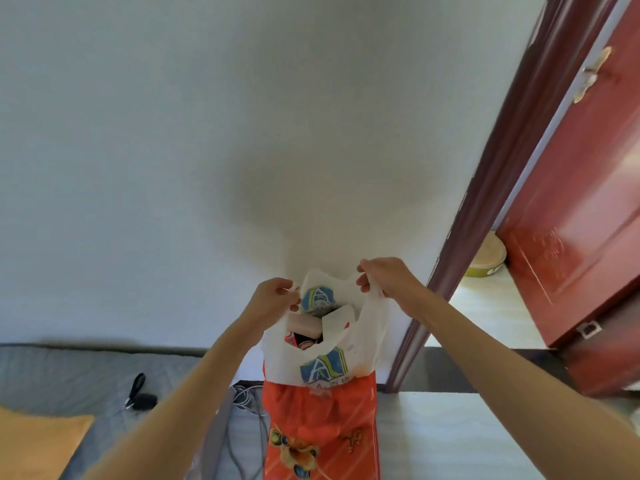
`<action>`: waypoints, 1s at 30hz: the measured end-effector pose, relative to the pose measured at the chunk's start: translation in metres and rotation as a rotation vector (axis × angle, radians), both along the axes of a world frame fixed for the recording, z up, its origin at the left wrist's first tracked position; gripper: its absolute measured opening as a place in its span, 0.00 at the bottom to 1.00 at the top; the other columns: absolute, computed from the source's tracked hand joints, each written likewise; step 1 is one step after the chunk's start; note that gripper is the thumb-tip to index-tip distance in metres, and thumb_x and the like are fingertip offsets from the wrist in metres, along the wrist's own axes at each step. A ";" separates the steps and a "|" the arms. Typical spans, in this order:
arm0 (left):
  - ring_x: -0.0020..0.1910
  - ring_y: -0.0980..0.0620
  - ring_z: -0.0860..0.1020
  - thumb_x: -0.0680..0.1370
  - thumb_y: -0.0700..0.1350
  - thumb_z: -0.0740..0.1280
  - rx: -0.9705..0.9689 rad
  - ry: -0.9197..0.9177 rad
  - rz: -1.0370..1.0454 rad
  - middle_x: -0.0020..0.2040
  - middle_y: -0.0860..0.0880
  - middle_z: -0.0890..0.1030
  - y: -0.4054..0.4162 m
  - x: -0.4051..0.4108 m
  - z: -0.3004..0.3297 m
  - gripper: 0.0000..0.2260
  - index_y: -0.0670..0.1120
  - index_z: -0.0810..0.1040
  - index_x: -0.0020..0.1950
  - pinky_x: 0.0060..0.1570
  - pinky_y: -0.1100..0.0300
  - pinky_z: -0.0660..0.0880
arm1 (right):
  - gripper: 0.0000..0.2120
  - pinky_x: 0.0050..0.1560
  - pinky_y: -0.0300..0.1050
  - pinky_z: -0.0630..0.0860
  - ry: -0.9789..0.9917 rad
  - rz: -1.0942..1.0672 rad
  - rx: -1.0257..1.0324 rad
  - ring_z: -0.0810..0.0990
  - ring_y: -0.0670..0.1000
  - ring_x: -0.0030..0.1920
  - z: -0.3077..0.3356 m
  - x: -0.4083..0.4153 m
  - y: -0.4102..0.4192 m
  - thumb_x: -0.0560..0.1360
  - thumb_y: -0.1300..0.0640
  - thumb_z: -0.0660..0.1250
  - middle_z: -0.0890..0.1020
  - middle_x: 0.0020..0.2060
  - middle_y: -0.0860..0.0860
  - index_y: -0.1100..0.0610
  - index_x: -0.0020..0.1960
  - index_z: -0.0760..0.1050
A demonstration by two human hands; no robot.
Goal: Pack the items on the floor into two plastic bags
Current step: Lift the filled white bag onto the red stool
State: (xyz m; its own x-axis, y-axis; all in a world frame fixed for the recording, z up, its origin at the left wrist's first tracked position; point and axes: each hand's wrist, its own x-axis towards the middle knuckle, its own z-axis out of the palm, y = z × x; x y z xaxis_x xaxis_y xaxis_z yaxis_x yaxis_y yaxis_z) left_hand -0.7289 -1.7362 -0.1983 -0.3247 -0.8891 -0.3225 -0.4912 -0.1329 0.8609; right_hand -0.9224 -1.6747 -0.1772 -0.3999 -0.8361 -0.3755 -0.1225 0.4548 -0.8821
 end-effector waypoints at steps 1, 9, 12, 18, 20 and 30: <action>0.38 0.53 0.77 0.76 0.38 0.64 -0.015 -0.027 -0.034 0.38 0.48 0.79 0.000 -0.003 -0.007 0.15 0.38 0.71 0.63 0.38 0.65 0.71 | 0.09 0.35 0.36 0.70 0.025 0.016 -0.004 0.75 0.46 0.33 -0.005 0.001 -0.001 0.78 0.57 0.60 0.79 0.34 0.50 0.59 0.42 0.75; 0.38 0.52 0.78 0.77 0.38 0.63 -0.204 0.113 0.000 0.38 0.49 0.79 -0.027 -0.022 0.009 0.08 0.49 0.76 0.41 0.50 0.54 0.74 | 0.08 0.43 0.41 0.73 0.181 -0.135 -0.156 0.75 0.47 0.32 -0.019 -0.004 -0.023 0.76 0.61 0.63 0.77 0.31 0.50 0.66 0.46 0.77; 0.47 0.50 0.78 0.77 0.40 0.63 -0.200 0.025 -0.107 0.47 0.46 0.80 -0.027 -0.029 -0.003 0.09 0.42 0.77 0.56 0.53 0.57 0.72 | 0.06 0.43 0.40 0.72 0.212 -0.069 -0.183 0.76 0.46 0.33 -0.029 0.005 -0.022 0.77 0.62 0.61 0.79 0.33 0.50 0.60 0.46 0.76; 0.51 0.52 0.73 0.77 0.39 0.62 -0.316 -0.073 -0.141 0.52 0.48 0.78 -0.003 -0.030 -0.053 0.11 0.41 0.75 0.59 0.47 0.67 0.65 | 0.08 0.41 0.37 0.70 0.434 0.126 -0.096 0.77 0.49 0.41 -0.069 0.018 -0.005 0.77 0.56 0.61 0.79 0.40 0.50 0.57 0.53 0.77; 0.52 0.52 0.70 0.77 0.38 0.62 -0.437 -0.087 -0.107 0.52 0.48 0.76 -0.004 -0.029 -0.055 0.11 0.41 0.76 0.58 0.49 0.66 0.63 | 0.09 0.45 0.40 0.69 0.512 0.113 -0.110 0.75 0.48 0.43 -0.075 0.016 -0.001 0.78 0.56 0.61 0.80 0.43 0.52 0.58 0.53 0.76; 0.75 0.58 0.47 0.79 0.41 0.58 -0.479 -0.316 -0.721 0.75 0.60 0.54 0.040 -0.026 -0.129 0.23 0.61 0.62 0.70 0.73 0.55 0.41 | 0.09 0.64 0.35 0.65 0.632 0.175 -0.398 0.68 0.40 0.60 -0.078 0.001 -0.009 0.76 0.57 0.65 0.77 0.60 0.47 0.58 0.54 0.80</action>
State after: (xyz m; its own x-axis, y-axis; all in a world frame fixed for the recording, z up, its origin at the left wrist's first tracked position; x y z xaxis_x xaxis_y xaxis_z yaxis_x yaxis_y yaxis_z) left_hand -0.7547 -1.6963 -0.3274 -0.8116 -0.5671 -0.1405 -0.5383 0.6324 0.5570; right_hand -0.9218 -1.6834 -0.2550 -0.2874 -0.9314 0.2235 -0.6992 0.0446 -0.7136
